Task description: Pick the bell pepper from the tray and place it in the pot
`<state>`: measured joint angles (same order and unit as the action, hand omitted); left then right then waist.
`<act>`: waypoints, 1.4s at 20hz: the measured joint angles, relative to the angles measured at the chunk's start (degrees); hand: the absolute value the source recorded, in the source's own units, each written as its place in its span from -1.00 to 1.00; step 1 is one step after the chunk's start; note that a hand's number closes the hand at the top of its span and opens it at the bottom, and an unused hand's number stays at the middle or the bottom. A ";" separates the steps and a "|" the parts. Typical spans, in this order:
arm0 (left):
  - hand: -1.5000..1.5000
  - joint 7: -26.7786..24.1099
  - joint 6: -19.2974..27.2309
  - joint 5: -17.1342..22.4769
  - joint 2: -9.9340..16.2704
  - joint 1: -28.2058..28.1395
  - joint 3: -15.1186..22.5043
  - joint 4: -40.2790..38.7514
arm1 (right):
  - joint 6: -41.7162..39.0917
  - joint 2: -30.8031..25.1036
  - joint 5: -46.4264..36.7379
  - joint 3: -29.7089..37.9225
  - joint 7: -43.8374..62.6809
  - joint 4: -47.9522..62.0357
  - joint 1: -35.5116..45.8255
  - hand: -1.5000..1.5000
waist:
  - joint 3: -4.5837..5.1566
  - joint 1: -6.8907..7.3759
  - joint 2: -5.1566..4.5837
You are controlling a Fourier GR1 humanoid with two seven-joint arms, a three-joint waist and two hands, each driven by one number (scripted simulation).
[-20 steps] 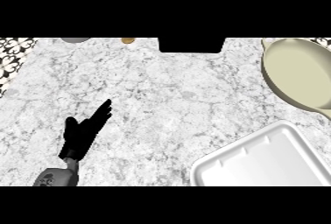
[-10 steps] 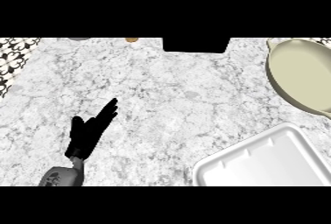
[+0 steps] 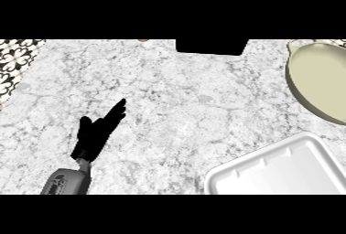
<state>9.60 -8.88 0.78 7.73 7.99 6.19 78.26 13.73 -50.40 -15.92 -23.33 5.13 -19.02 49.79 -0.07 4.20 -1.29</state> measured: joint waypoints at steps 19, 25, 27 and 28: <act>0.00 -0.82 -0.07 -0.22 -0.69 -0.07 -0.09 -0.67 | -3.00 10.50 6.81 9.05 3.18 10.94 9.51 -1.00 | -0.35 -0.42 -0.30; 0.00 -1.03 0.25 -0.50 -0.80 -1.01 0.06 0.00 | 8.72 8.24 15.88 19.70 -4.32 9.26 9.55 -1.00 | -0.35 -1.11 -0.17; 0.00 -1.25 0.26 -0.48 -0.68 -1.59 -0.07 0.25 | 11.81 7.05 18.45 22.86 -6.67 8.94 9.09 -1.00 | -0.30 -1.40 -0.03; 0.00 -1.27 0.32 -0.52 -0.61 -1.51 -0.18 0.38 | 13.01 6.38 19.58 24.29 -7.99 8.77 8.85 -1.00 | -0.29 -1.49 -0.01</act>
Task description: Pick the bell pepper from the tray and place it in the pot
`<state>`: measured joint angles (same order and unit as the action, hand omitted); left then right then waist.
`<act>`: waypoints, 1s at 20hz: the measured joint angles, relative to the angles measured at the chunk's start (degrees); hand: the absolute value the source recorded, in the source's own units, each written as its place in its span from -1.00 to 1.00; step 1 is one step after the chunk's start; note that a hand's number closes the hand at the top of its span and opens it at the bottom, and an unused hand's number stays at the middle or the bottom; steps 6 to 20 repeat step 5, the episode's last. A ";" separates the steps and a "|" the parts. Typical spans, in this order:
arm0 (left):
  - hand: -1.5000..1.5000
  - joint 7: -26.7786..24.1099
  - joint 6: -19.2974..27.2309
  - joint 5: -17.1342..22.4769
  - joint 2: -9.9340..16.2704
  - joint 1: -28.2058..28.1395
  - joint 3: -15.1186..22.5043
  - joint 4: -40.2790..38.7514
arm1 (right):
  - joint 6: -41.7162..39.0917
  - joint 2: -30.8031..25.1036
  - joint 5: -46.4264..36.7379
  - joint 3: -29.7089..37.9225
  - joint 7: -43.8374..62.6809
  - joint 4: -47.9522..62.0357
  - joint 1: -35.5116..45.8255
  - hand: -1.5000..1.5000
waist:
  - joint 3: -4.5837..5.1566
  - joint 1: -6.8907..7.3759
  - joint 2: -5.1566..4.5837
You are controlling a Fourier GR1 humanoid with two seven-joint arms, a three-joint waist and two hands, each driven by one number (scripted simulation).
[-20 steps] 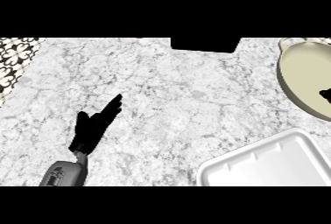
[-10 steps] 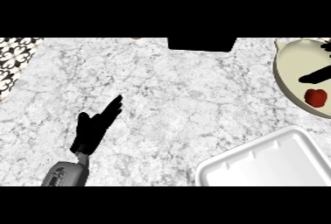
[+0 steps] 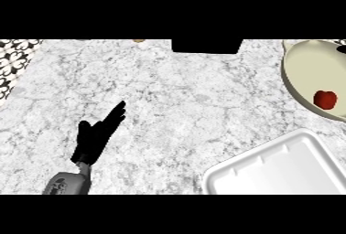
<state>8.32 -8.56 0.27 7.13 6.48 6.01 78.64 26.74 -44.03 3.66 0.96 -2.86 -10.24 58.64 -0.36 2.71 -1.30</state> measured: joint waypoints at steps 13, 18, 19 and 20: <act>0.00 -0.08 0.13 -0.11 0.14 -0.75 -0.29 0.30 | 1.20 -3.16 5.98 7.30 -8.40 -0.80 -3.93 -1.00 | 0.07 -0.71 0.25; 0.00 -0.08 0.13 -0.11 0.14 -0.75 -0.29 0.30 | 1.20 -3.16 5.98 7.30 -8.40 -0.80 -3.93 -1.00 | 0.07 -0.71 0.25; 0.00 -0.08 0.13 -0.11 0.14 -0.75 -0.29 0.30 | 1.20 -3.16 5.98 7.30 -8.40 -0.80 -3.93 -1.00 | 0.07 -0.71 0.25; 0.00 -0.08 0.13 -0.11 0.14 -0.75 -0.29 0.30 | 1.20 -3.16 5.98 7.30 -8.40 -0.80 -3.93 -1.00 | 0.07 -0.71 0.25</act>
